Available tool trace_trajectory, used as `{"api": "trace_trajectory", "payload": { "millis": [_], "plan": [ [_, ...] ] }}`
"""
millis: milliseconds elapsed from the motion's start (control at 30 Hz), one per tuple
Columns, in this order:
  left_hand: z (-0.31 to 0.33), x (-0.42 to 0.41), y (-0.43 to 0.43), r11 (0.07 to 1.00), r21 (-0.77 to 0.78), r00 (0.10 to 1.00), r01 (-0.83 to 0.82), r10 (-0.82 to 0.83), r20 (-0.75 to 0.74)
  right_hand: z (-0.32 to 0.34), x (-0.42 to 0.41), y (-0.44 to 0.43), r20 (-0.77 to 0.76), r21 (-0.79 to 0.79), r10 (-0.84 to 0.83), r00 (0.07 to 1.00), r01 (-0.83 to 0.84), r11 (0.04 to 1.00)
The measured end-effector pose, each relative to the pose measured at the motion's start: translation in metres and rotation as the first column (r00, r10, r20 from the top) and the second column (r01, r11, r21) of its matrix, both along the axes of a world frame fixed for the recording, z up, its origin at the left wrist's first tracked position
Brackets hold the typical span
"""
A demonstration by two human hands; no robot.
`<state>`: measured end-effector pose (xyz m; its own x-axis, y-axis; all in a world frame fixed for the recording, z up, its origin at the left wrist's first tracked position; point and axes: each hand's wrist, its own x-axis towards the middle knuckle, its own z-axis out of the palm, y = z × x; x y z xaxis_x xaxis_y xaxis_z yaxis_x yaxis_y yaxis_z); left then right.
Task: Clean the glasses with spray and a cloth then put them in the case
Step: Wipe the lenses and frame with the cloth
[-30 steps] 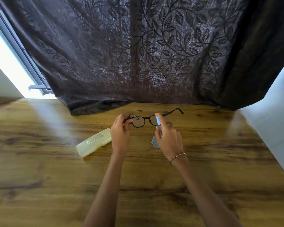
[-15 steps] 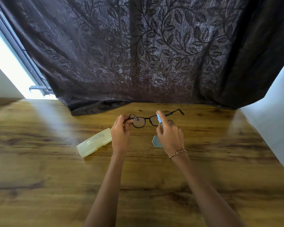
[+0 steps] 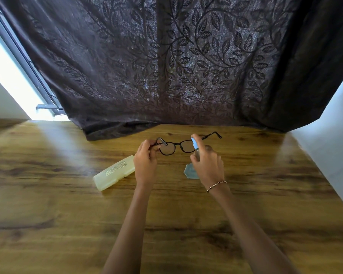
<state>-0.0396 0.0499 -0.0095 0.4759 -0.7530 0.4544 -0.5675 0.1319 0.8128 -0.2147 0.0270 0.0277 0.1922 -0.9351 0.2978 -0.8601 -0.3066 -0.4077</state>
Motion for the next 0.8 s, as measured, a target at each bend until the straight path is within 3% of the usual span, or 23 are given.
{"api": "trace_trajectory", "payload": {
  "millis": [100, 367, 533, 633, 800],
  "plan": [
    [0.0, 0.0, 0.0, 1.0, -0.001, 1.0, 0.0, 0.0, -0.004, -0.003, 0.0, -0.002, 0.007, 0.026, 0.015, 1.0, -0.015, 1.0],
    [-0.003, -0.001, -0.002, 0.999, 0.031, 1.0, -0.005, 0.005, -0.012, -0.016, -0.006, -0.003, 0.237, 0.015, -0.021, 0.971, 0.018, 1.0],
    [-0.003, -0.004, -0.001, 0.999, 0.038, 0.999, 0.008, -0.006, -0.053, -0.028, -0.026, -0.011, 0.265, 0.012, 0.011, 0.964, -0.015, 1.0],
    [-0.005, -0.004, -0.001, 0.998, 0.052, 0.997, -0.018, 0.022, -0.076, -0.035, -0.046, -0.02, 0.327, 0.009, -0.03, 0.945, 0.029, 1.0],
    [-0.008, -0.003, -0.001, 0.997, 0.072, 0.995, -0.025, 0.032, -0.094, -0.046, -0.08, -0.034, 0.507, 0.173, -0.213, 0.835, 0.144, 0.974]
  ]
}}
